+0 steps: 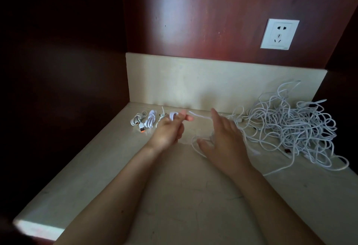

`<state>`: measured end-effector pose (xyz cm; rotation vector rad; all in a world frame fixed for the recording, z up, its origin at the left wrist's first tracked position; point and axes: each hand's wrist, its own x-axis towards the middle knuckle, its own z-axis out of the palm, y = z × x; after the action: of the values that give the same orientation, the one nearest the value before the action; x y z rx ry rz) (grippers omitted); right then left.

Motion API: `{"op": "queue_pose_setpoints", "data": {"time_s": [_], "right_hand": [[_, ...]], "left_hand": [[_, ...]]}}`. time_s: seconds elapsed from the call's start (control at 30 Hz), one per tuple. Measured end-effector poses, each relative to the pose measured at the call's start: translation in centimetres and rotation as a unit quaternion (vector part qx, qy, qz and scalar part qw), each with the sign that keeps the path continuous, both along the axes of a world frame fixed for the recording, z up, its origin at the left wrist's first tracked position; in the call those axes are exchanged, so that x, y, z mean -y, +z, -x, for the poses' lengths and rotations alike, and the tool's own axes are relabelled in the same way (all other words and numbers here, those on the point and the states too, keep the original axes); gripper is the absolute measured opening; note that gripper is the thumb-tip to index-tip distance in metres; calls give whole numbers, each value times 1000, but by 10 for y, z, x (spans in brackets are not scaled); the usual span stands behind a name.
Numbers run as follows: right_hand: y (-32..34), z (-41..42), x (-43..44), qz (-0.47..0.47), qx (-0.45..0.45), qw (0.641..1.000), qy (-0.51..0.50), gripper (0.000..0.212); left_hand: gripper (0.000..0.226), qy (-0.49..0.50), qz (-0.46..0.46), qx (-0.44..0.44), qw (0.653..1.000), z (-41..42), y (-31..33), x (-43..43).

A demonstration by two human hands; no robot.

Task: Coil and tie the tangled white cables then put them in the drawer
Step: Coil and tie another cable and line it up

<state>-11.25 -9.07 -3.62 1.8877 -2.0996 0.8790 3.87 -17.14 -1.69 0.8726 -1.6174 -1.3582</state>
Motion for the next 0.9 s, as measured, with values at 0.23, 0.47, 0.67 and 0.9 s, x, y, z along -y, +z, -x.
{"op": "queue_pose_setpoints", "data": {"time_s": [0.23, 0.47, 0.67, 0.9], "right_hand": [[-13, -13, 5, 54, 67, 994, 69, 39], [-12, -8, 4, 87, 168, 979, 69, 30], [-11, -8, 4, 79, 144, 984, 63, 16], [-11, -9, 3, 56, 130, 987, 75, 17]], "left_hand": [[38, -87, 8, 38, 995, 2, 1, -12], [29, -79, 57, 50, 994, 6, 0, -14], [30, -83, 96, 33, 991, 10, -2, -14], [36, -64, 92, -4, 994, 13, -8, -15]]}}
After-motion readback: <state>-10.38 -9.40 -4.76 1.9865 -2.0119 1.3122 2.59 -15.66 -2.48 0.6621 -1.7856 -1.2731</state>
